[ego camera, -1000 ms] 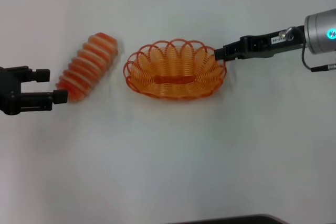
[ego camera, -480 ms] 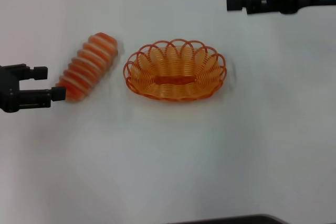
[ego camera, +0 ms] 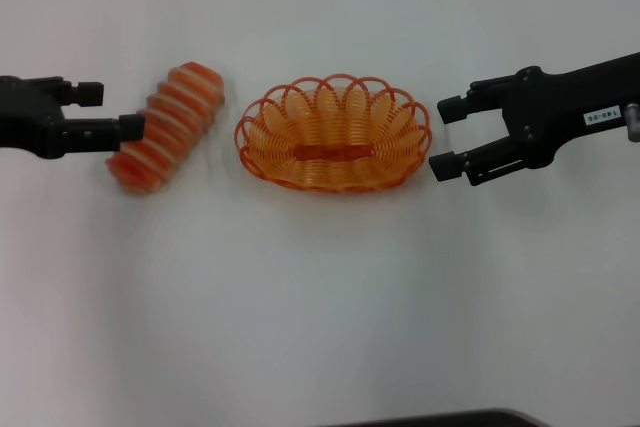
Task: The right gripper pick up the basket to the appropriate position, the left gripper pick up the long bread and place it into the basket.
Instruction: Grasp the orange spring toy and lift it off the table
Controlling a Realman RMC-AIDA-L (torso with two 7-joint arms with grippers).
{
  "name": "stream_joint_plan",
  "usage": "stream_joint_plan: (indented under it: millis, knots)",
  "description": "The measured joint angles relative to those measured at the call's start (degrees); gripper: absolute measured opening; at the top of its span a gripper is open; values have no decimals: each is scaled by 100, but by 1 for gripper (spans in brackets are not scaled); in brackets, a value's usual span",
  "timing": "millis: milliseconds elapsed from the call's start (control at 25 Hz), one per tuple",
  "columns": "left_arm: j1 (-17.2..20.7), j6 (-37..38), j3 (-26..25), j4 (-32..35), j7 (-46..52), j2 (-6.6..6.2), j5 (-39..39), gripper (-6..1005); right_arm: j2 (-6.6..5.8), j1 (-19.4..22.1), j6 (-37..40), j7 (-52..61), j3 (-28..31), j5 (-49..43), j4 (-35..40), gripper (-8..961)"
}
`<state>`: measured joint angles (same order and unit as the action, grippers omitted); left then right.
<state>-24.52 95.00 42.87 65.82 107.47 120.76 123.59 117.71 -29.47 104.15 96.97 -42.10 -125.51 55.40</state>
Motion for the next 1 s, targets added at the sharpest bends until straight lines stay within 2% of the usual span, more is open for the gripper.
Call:
stream_joint_plan:
  millis: [200,280,400,480,600,720,1000]
  knots:
    - [-402,-726,92,4,344,291,829,801,30,57,-261,-9,-4,-14,-144,914]
    - [-503,-1134,221,-104,468,338,962,798,28,58,-301,-10,-5,-18,-210,915]
    - [-574,-1838,636,-467,679,315,972,794,17,68,-334,-12,-3,-24,-253,915]
    - [-583,-2013,754,-559,697,315,976,791,16,72,-359,-13,5,-46,-271,915]
    - [-578,-2750,1190,-906,703,352,938,787,21,73,-430,-14,20,-64,-318,916]
    - [-589,-3081,1484,-1135,703,344,929,778,27,68,-510,-15,6,-67,-345,916]
    - [-534,-3480,1957,-1179,663,345,927,656,32,25,-544,-15,46,-67,-403,915]
